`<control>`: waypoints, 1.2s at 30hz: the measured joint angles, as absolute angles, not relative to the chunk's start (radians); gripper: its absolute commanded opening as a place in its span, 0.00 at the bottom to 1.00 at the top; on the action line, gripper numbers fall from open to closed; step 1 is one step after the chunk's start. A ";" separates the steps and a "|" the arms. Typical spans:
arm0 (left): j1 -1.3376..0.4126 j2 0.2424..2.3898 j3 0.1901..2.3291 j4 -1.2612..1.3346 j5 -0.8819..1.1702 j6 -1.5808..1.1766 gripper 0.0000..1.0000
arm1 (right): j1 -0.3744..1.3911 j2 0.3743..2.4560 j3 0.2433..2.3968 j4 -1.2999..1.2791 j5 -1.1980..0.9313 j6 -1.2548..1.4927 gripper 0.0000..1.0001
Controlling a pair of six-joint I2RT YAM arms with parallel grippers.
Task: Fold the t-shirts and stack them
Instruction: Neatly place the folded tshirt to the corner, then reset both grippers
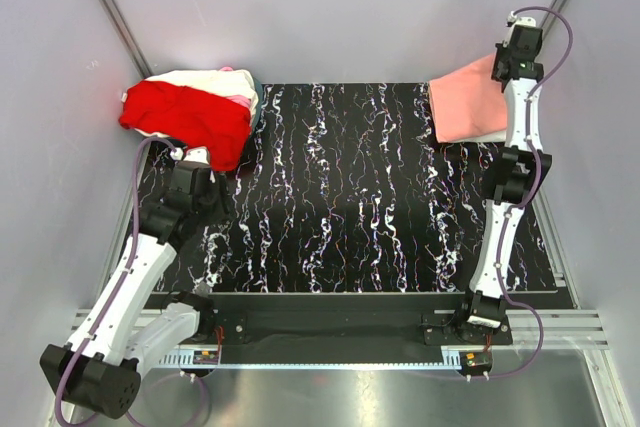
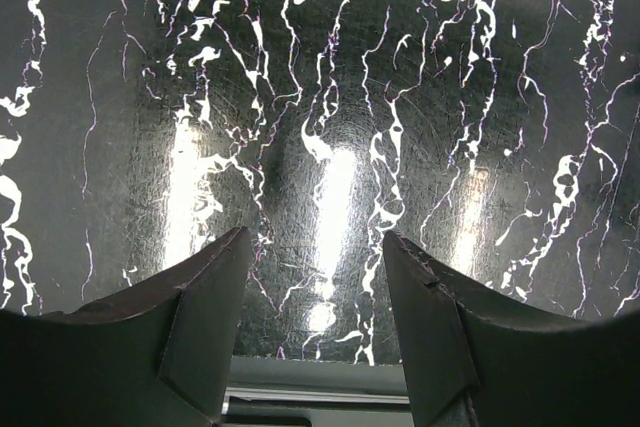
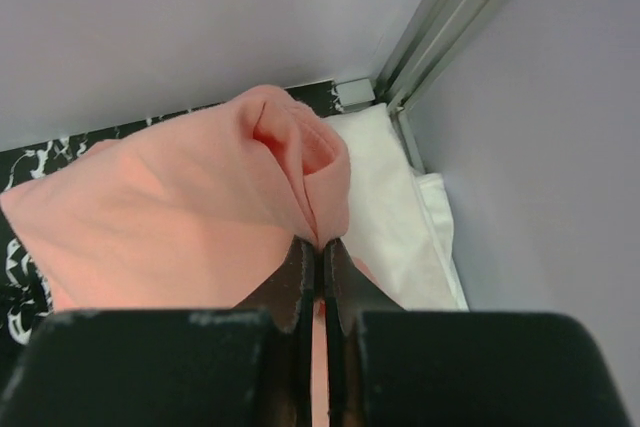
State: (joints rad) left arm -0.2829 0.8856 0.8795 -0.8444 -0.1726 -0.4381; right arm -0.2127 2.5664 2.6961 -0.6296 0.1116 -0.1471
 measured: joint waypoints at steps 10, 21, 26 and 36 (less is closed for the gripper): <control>-0.283 0.892 0.879 -0.845 -0.182 -0.443 0.61 | -0.249 2.614 2.680 -0.445 0.117 -0.192 0.27; -0.283 0.905 0.879 -0.846 -0.193 -0.445 0.61 | -0.299 2.703 2.623 -0.328 0.223 -0.140 0.97; -0.283 0.904 0.879 -0.846 -0.197 -0.445 0.61 | -0.320 2.625 2.494 -0.324 0.249 -0.075 0.98; -0.283 0.870 0.879 -0.850 -0.199 -0.445 0.68 | -0.191 1.872 1.939 -0.286 0.142 0.249 1.00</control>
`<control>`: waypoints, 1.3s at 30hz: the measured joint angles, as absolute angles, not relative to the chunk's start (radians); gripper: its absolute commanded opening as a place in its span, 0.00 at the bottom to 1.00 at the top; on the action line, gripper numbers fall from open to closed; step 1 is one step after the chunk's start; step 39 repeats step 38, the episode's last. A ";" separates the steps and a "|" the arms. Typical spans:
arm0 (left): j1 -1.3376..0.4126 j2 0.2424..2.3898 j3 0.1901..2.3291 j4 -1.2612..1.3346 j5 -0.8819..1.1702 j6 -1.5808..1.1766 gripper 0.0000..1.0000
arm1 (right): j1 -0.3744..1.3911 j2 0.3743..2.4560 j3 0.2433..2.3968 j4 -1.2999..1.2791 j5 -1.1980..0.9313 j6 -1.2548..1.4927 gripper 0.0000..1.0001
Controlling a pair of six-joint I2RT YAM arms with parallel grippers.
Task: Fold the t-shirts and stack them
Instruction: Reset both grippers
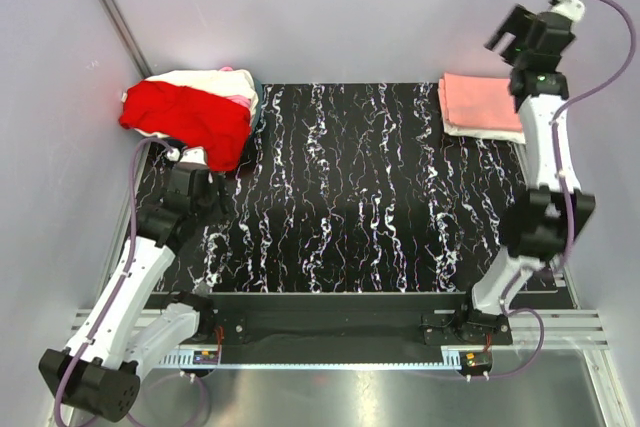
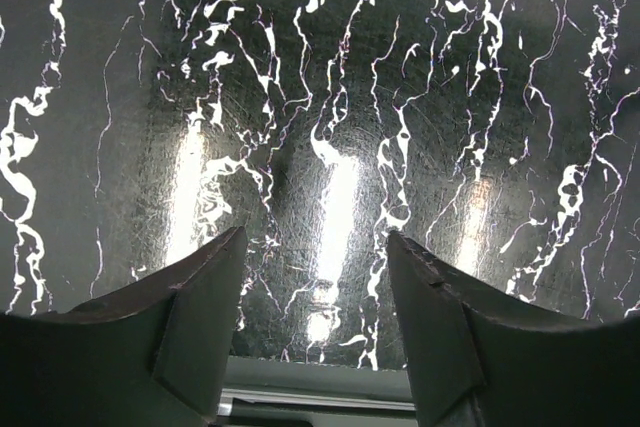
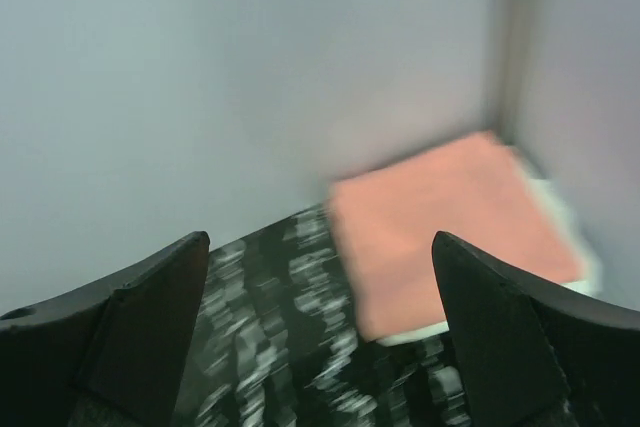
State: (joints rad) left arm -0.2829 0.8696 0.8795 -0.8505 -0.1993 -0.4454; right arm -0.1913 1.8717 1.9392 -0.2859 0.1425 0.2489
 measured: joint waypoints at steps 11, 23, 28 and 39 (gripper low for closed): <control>-0.283 0.853 0.879 -0.852 -0.185 -0.438 0.99 | 0.435 1.283 0.887 0.041 -0.049 0.522 1.00; -0.283 0.693 0.873 -0.826 -0.202 -0.438 0.99 | 0.445 1.177 0.345 0.371 -0.255 0.824 1.00; -0.283 0.679 0.862 -0.813 -0.207 -0.438 0.99 | 0.445 1.249 0.367 0.437 -0.271 0.845 1.00; -0.283 0.685 0.857 -0.795 -0.185 -0.411 0.99 | 0.445 1.364 0.419 0.466 -0.342 0.858 1.00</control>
